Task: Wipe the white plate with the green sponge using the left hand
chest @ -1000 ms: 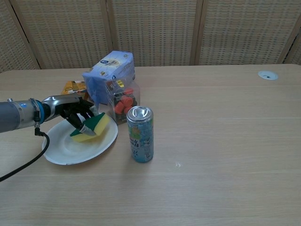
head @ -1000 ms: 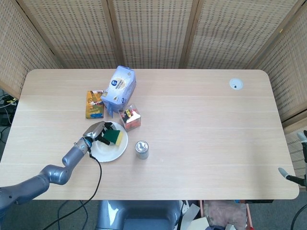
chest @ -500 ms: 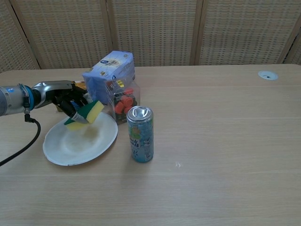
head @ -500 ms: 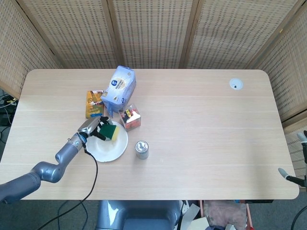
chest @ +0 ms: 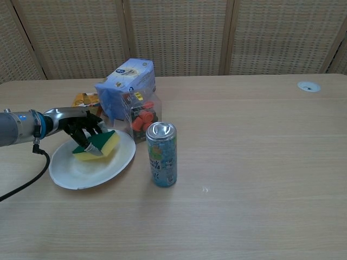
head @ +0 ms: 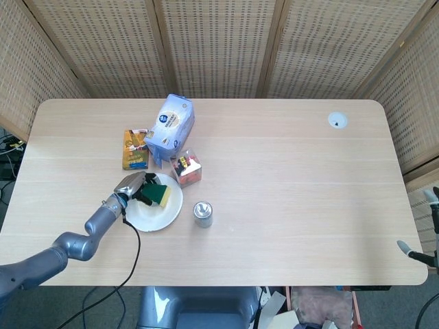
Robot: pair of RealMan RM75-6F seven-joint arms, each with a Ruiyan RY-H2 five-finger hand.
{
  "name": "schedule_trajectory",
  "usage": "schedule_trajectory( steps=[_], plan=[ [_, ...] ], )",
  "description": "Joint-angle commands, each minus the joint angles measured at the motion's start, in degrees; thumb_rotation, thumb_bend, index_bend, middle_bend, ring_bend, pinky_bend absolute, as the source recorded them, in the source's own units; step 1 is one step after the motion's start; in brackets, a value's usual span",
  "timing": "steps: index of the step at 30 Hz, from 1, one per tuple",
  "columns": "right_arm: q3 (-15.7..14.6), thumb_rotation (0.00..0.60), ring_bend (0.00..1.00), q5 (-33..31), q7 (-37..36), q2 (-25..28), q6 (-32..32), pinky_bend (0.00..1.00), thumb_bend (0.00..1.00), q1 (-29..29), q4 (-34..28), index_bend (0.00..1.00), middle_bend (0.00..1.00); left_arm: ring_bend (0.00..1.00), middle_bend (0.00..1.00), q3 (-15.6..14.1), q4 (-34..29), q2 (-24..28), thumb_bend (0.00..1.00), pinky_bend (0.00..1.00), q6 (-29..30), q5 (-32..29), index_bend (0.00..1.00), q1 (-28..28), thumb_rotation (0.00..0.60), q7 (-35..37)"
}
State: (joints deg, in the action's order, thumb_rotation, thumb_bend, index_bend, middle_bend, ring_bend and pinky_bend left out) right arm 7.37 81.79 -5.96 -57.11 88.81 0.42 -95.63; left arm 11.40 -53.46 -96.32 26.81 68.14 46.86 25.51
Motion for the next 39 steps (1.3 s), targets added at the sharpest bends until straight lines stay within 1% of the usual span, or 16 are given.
schedule_trajectory(
  steps=[1,3,4,8,11,13,16,18,22,25,28,32,34,35,38,39],
  plan=[
    [-0.02,0.600,0.00,0.13,-0.16,0.07,0.10,0.00,0.00,-0.06,0.01,0.00,0.00,0.30,0.39,0.91,-2.96,2.00,0.16,0.38,1.75,0.48,0.50,-0.43,0.600,0.41],
    [-0.06,0.600,0.00,0.21,-0.28,0.11,0.12,0.00,0.00,-0.08,-0.01,0.00,0.00,0.30,0.39,1.48,-5.13,3.56,0.16,0.38,2.75,0.77,0.50,-0.69,0.600,0.74],
    [-0.10,0.600,0.00,0.40,-0.36,0.15,0.24,0.00,0.00,-0.12,-0.07,0.00,0.00,0.30,0.39,2.33,-7.23,5.22,0.16,0.38,4.24,1.18,0.50,-0.89,0.600,0.96],
    [-0.30,0.600,0.00,1.06,-0.53,0.30,0.72,0.00,0.00,-0.30,-0.30,0.00,0.00,0.30,0.39,3.23,-14.08,10.73,0.16,0.38,6.46,1.54,0.50,-1.85,0.600,0.43],
    [-0.41,0.600,0.00,1.39,-0.76,0.43,1.02,0.00,0.00,-0.46,-0.46,0.00,0.00,0.30,0.39,3.33,-16.49,13.70,0.16,0.38,7.71,0.96,0.50,-2.50,0.600,-1.27],
    [-0.50,0.600,0.00,1.60,-0.88,0.49,1.20,0.00,0.00,-0.56,-0.48,0.00,0.00,0.30,0.39,2.71,-16.89,15.33,0.16,0.38,7.99,0.39,0.50,-2.81,0.600,-3.47],
    [-0.67,0.600,0.00,1.89,-1.00,0.55,1.28,0.00,0.00,-0.64,-0.48,0.00,0.00,0.30,0.39,0.92,-15.38,16.98,0.16,0.38,9.06,-0.54,0.50,-3.52,0.600,-8.77],
    [-0.76,0.600,0.00,2.11,-0.87,0.52,1.34,0.00,0.00,-0.64,-0.55,0.00,0.00,0.30,0.39,-0.40,-13.95,17.82,0.16,0.38,8.89,-2.50,0.50,-4.11,0.600,-12.43],
    [-0.99,0.600,0.00,2.76,-0.41,0.41,1.72,0.00,0.00,-0.75,-0.78,0.00,0.00,0.30,0.39,-3.21,-10.63,19.17,0.19,0.35,5.21,-8.86,0.50,-4.84,0.600,-18.39],
    [-1.15,0.600,0.00,3.14,0.32,0.23,1.74,0.00,0.00,-0.66,-0.91,0.00,0.00,0.30,0.39,-4.87,-7.64,18.93,0.21,0.33,4.34,-13.16,0.50,-5.45,0.600,-21.86],
    [-1.28,0.600,0.00,3.48,1.02,0.04,1.74,0.00,0.00,-0.56,-1.10,0.00,0.00,0.30,0.39,-5.64,-4.80,17.31,0.22,0.33,5.67,-15.17,0.50,-6.25,0.600,-24.15],
    [-1.35,0.600,0.00,3.61,1.36,-0.09,1.75,0.00,0.00,-0.52,-1.18,0.00,0.00,0.30,0.39,-5.28,-3.04,15.43,0.22,0.32,7.43,-15.88,0.50,-7.17,0.600,-24.52],
    [-1.36,0.600,0.00,3.66,1.45,-0.09,1.81,0.00,0.00,-0.53,-1.24,0.00,0.00,0.28,0.36,-5.05,-2.09,14.22,0.21,0.29,8.43,-15.81,0.45,-7.66,0.600,-24.47],
    [-1.37,0.600,0.00,3.74,1.40,-0.10,1.90,0.00,0.00,-0.55,-1.26,0.00,0.00,0.24,0.30,-5.12,-1.79,13.79,0.17,0.25,8.40,-15.93,0.38,-7.84,0.600,-24.65],
    [-1.46,0.600,0.00,4.07,1.20,-0.11,2.20,0.00,0.00,-0.65,-1.24,0.00,0.00,0.04,0.06,-5.28,-1.86,13.52,0.03,0.12,7.52,-16.92,0.10,-7.99,0.600,-25.69],
    [-1.48,0.600,0.00,4.26,1.13,-0.12,2.38,0.00,0.00,-0.70,-1.25,0.00,0.00,0.01,0.02,-5.25,-2.56,13.80,0.01,0.09,6.95,-17.58,0.05,-8.04,0.600,-25.96]
  ],
)
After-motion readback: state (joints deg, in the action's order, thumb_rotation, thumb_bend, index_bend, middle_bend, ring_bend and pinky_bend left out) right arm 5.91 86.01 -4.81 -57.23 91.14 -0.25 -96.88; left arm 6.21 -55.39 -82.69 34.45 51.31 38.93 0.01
